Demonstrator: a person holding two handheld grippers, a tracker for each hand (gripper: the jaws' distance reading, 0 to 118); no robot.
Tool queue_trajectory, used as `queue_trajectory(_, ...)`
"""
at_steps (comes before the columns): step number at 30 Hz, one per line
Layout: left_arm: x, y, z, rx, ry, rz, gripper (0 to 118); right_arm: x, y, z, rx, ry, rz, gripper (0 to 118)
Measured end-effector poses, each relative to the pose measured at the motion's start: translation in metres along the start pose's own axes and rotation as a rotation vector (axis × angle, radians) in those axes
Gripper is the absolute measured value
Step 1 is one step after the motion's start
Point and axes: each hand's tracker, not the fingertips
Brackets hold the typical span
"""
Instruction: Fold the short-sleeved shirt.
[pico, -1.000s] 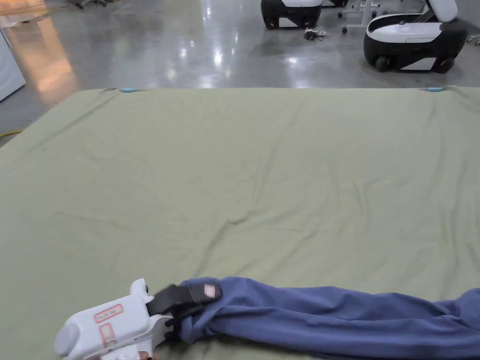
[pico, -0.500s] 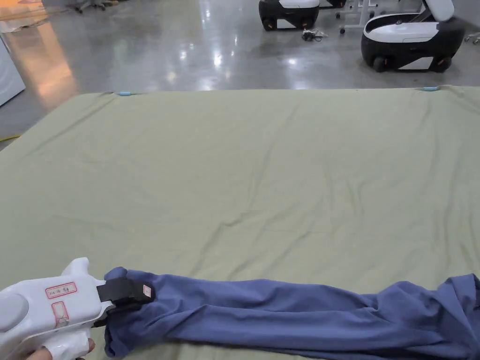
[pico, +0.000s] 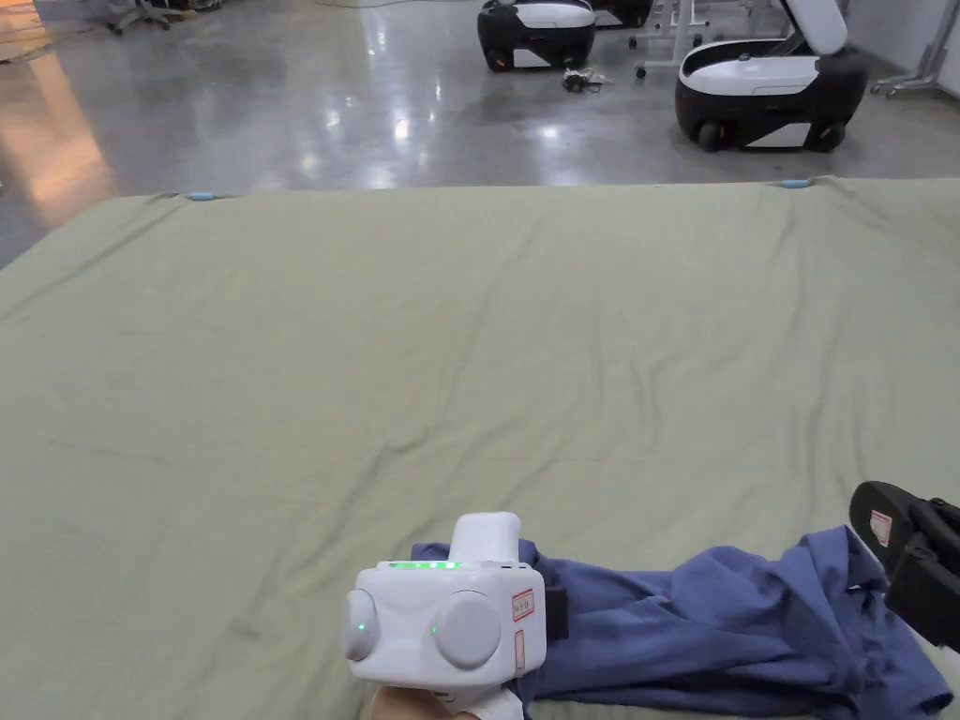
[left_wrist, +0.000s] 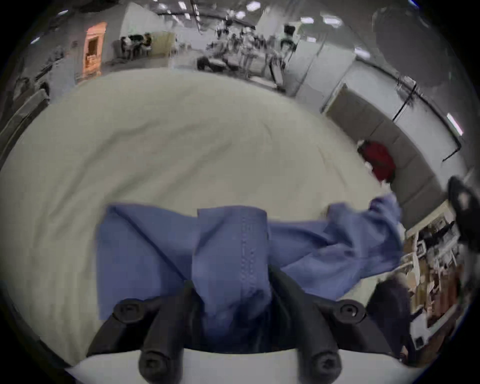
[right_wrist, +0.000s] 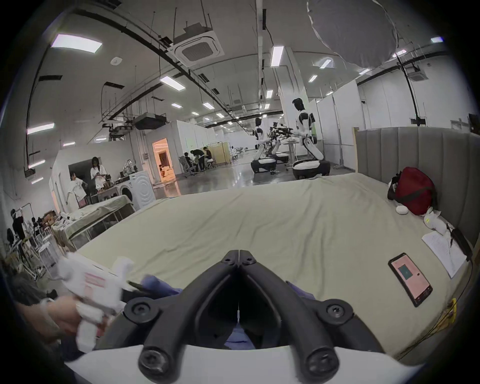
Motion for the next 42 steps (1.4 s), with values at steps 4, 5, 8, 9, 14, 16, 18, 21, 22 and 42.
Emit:
queue_trajectory(4, -0.014, 0.016, 0.043, 0.099, -0.133, 0.050, 93, 0.004, -0.002, 0.006, 0.002, -0.006, -0.006, 3)
queue_trajectory(5, -0.023, 0.017, 0.060, 0.138, -0.201, 0.045, 93, 0.005, -0.002, 0.007, 0.002, -0.005, -0.008, 3)
queue_trajectory(8, -0.049, 0.014, 0.104, 0.269, -0.192, 0.035, 93, 0.006, -0.001, 0.008, 0.004, -0.001, -0.009, 3)
queue_trajectory(9, -0.059, 0.014, 0.111, 0.292, -0.157, 0.062, 93, 0.006, -0.001, 0.008, 0.005, -0.002, -0.004, 3)
queue_trajectory(14, -0.083, 0.007, 0.095, 0.225, -0.195, 0.140, 55, 0.004, -0.003, 0.007, 0.001, 0.002, -0.002, 3)
queue_trajectory(16, -0.058, -0.001, 0.071, 0.156, -0.195, 0.065, 15, 0.003, -0.005, 0.006, -0.008, 0.002, -0.002, 3)
queue_trajectory(18, -0.036, -0.009, 0.041, 0.032, -0.209, 0.041, 15, 0.001, -0.006, 0.007, -0.012, 0.002, -0.001, 3)
queue_trajectory(21, -0.001, -0.019, 0.017, 0.047, -0.260, 0.050, 15, 0.001, -0.007, 0.011, -0.016, -0.006, 0.010, 3)
queue_trajectory(22, 0.008, -0.019, 0.014, 0.044, -0.265, 0.020, 15, 0.001, -0.006, 0.012, -0.017, -0.011, 0.011, 3)
queue_trajectory(42, -0.155, -0.011, 0.117, 0.276, -0.329, 0.346, 115, -0.016, -0.012, -0.005, -0.037, 0.056, 0.002, 3)
